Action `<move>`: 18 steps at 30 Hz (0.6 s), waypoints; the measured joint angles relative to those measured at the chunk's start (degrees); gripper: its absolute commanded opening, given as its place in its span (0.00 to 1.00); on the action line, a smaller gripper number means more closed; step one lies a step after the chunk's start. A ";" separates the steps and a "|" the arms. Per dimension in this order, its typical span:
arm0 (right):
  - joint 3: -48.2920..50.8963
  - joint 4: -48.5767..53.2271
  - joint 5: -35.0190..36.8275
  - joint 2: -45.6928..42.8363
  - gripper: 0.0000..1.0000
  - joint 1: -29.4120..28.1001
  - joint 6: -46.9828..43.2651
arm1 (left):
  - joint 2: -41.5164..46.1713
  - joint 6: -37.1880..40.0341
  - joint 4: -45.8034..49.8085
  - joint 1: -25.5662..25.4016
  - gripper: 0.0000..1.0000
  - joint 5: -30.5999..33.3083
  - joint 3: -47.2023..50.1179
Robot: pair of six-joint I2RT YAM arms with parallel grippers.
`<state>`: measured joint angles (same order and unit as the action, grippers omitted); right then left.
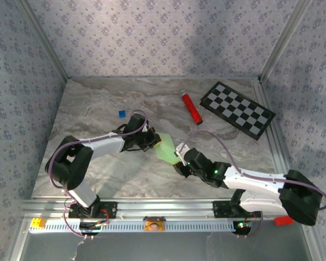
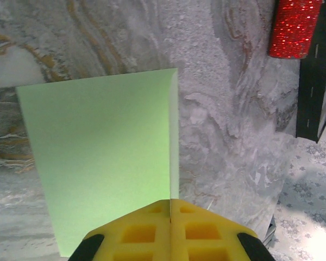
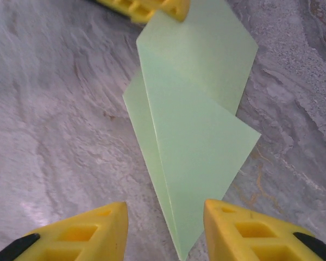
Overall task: Fold a paper plane with a square sheet of paper (pick it up from the middle)
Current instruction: Fourth fold the wing at the center of the table.
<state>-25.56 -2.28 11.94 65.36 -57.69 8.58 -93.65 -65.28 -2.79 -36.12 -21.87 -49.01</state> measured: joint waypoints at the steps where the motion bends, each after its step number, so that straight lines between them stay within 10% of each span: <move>1: -0.20 -0.63 1.20 1.44 0.41 -0.50 -0.85 | -0.09 -0.17 -0.02 0.00 0.02 -0.15 -0.26; 18: -4.13 -8.15 10.45 17.73 0.37 -2.54 -9.68 | -0.13 0.11 0.00 -0.17 0.04 -0.35 -0.61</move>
<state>-29.69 -10.44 22.39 83.09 -60.23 -1.10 -93.78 -65.17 -2.79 -36.29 -22.22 -49.63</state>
